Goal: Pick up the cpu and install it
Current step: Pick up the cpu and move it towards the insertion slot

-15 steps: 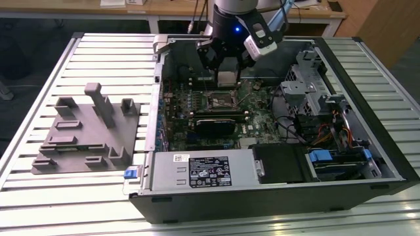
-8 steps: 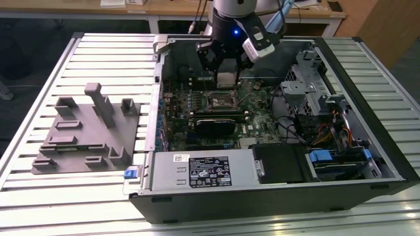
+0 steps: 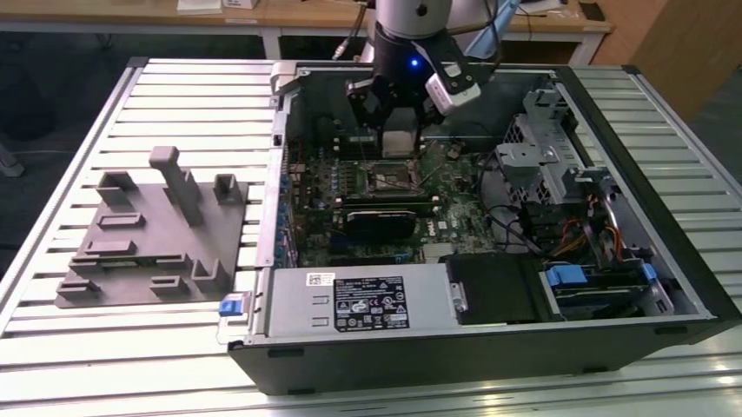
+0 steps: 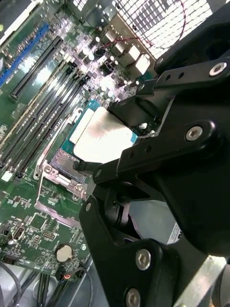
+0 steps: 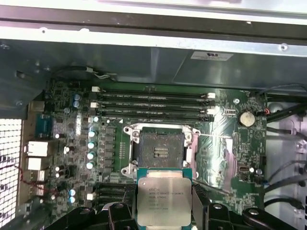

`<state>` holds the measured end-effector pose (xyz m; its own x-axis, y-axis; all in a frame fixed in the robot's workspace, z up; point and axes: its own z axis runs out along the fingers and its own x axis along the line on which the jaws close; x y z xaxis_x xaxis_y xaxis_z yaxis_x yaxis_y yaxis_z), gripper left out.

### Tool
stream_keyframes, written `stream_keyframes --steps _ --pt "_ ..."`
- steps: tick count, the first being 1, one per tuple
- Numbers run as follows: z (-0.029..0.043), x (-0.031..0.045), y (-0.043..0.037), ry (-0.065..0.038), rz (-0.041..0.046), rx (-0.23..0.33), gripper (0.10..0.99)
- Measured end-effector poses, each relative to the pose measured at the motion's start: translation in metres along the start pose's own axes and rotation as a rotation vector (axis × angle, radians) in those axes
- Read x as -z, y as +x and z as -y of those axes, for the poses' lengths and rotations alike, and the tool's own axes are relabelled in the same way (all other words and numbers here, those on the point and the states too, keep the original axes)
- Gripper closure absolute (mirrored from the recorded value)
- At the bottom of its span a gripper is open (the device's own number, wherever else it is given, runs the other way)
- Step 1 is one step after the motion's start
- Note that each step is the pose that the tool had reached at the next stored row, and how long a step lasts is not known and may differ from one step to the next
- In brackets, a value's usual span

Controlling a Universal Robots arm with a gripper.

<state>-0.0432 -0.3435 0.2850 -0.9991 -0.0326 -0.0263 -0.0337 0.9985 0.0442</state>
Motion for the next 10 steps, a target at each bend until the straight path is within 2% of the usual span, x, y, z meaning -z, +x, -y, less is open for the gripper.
stream_keyframes --steps 10 --pt "-0.0097 -0.0146 0.0001 0.0 0.0001 0.0 0.545"
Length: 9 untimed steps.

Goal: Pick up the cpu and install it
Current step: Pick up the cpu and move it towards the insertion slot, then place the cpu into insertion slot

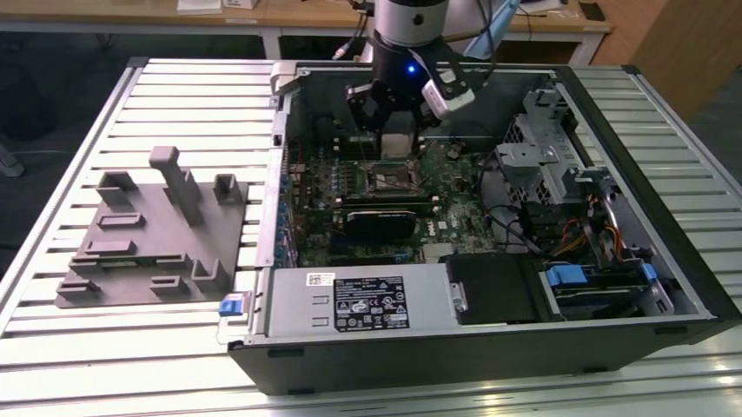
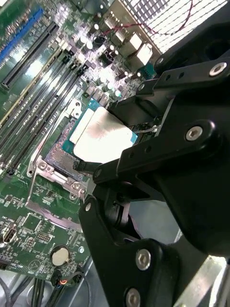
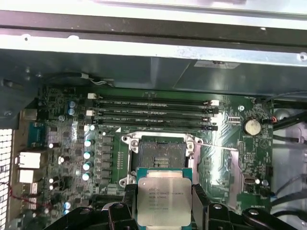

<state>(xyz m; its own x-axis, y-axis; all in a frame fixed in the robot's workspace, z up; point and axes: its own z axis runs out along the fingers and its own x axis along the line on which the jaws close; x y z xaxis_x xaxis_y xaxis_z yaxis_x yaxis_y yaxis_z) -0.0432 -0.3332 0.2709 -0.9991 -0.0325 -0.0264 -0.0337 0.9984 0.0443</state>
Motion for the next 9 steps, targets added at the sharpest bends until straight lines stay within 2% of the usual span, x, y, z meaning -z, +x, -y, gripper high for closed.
stream_keyframes --steps 3,9 --pt "-0.0011 -0.0042 0.0 0.0 -0.0001 0.0 0.545" --pt "-0.0012 -0.0049 0.0001 0.0 -0.0002 0.0 0.545"
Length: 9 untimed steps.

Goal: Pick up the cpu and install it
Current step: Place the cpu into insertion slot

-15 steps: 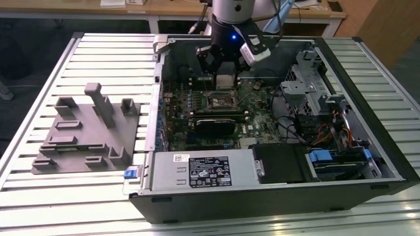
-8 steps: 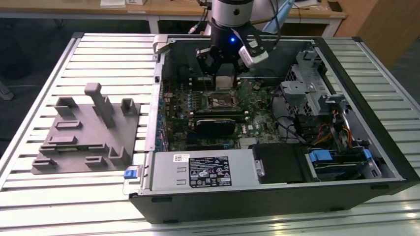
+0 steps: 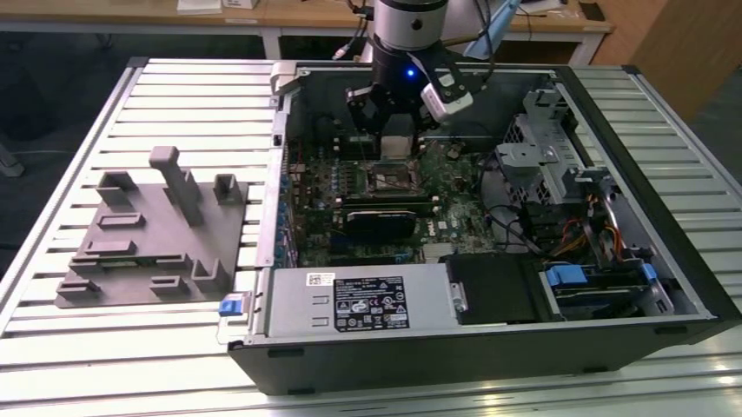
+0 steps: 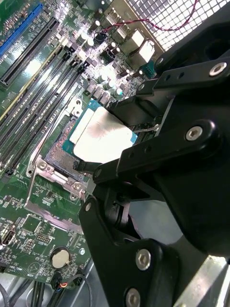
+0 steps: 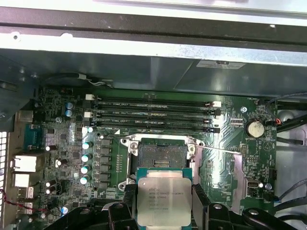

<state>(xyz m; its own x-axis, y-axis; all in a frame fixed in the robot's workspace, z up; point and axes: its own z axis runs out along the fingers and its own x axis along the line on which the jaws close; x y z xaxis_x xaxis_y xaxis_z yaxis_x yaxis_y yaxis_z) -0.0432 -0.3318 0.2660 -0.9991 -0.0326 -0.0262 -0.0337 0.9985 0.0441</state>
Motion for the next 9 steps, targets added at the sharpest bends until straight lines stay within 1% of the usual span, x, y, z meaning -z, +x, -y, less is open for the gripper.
stream_keyframes --steps 9 --pt "0.0 -0.0002 0.0 0.0 0.0 0.0 0.545"
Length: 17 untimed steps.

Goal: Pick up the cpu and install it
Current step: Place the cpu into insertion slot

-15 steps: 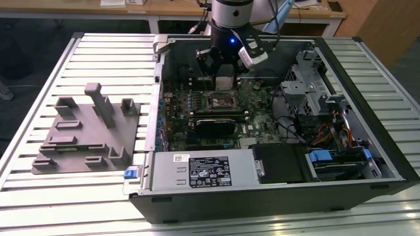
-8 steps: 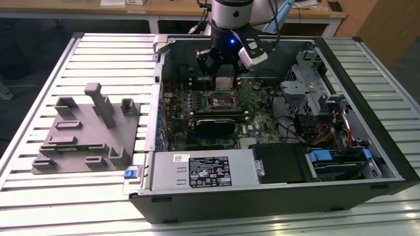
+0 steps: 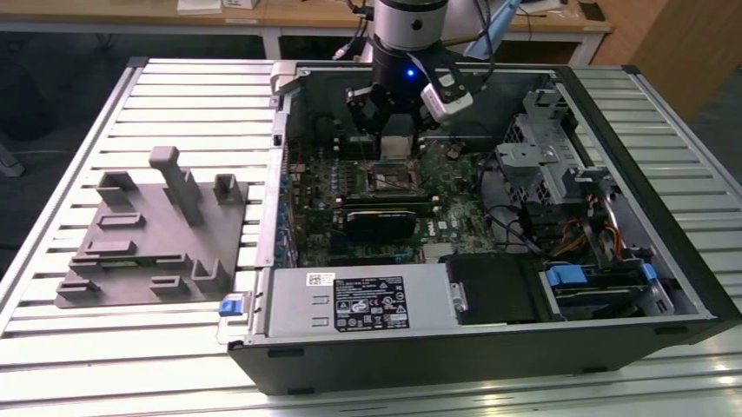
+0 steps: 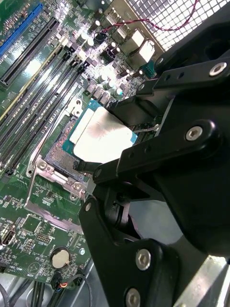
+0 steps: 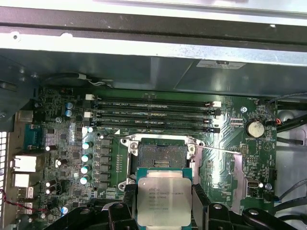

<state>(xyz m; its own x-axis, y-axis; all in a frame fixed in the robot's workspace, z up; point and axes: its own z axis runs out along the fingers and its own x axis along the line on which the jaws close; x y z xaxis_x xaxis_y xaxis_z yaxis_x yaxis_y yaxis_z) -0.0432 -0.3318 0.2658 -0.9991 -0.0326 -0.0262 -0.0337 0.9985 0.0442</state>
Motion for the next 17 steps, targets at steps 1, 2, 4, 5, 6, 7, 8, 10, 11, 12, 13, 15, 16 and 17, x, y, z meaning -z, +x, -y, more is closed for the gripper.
stream_keyframes --steps 1,2,4,5,6,7,8,10,11,12,13,15,16,17 --pt "0.0 0.0 0.0 0.0 0.0 0.0 0.545" --pt "0.0 -0.0001 0.0 0.0 0.0004 -0.008 0.545" --pt "0.0 -0.0001 0.0 0.001 0.0014 -0.03 0.545" --pt "0.0 -0.0001 0.0 0.001 0.002 -0.043 0.545" --pt "0.0 -0.0001 0.0 0.001 0.0026 -0.058 0.545" --pt "0.0 -0.0001 0.0 0.002 0.0032 -0.073 0.545" --pt "0.0 -0.0001 0.0 0.002 0.004 -0.088 0.545" --pt "0.0 -0.0001 0.0 0.003 0.0052 -0.117 0.545" --pt "0.0 -0.0001 0.0 0.003 0.0058 -0.129 0.545" --pt "0.0 -0.0001 0.0 0.004 0.0061 -0.138 0.545" --pt "0.0 -0.0001 0.0 0.004 0.0067 -0.148 0.545" --pt "0.0 -0.0001 0.0 0.004 0.0077 -0.173 0.545" --pt "0.0 -0.0001 0.0 0.005 0.0082 -0.184 0.545" --pt "0.0 -0.0001 0.0 0.005 0.0086 -0.194 0.545"
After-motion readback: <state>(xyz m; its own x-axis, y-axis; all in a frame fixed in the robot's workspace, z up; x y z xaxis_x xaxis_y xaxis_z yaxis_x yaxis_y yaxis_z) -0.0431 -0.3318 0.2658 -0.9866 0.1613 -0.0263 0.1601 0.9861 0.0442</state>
